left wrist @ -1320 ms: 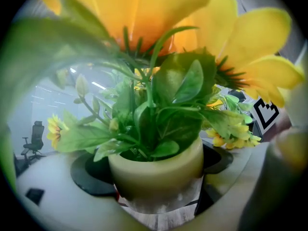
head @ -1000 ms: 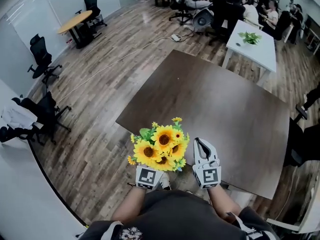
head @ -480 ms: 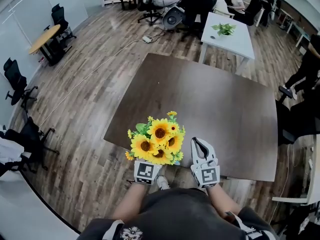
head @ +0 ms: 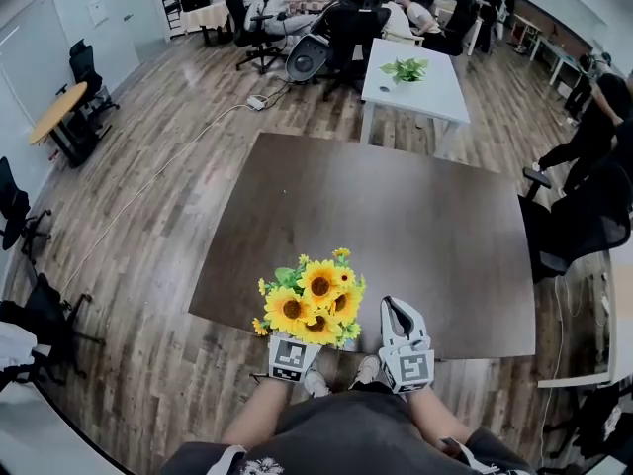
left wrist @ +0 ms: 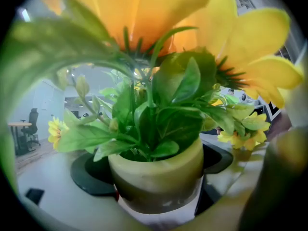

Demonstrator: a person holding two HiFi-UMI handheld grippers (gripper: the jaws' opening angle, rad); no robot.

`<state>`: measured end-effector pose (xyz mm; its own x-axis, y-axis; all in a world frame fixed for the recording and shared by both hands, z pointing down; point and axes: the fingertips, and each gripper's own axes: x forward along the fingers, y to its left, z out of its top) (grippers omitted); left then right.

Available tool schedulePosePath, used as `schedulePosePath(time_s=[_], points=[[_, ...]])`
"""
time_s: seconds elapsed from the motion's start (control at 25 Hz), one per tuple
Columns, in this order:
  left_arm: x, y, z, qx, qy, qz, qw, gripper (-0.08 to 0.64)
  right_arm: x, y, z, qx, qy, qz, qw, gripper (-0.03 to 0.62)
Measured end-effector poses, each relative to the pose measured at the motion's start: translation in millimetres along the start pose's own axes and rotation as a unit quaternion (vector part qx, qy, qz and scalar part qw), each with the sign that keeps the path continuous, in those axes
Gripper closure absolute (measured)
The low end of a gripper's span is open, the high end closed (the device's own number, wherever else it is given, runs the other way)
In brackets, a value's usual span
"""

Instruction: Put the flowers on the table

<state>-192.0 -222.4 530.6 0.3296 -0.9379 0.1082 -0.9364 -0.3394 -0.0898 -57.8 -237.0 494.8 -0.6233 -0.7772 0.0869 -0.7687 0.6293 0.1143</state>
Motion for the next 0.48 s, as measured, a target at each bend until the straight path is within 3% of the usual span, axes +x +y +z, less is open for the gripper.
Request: schedulePosePath(time_s=[0.48], points=[[58.9, -35.3, -16.9, -0.010, 0.025, -0.023, 0.9994, 0.025, 1.1, -60.4, -27.4, 0.004, 0.025, -0.008, 1.000, 0.568]])
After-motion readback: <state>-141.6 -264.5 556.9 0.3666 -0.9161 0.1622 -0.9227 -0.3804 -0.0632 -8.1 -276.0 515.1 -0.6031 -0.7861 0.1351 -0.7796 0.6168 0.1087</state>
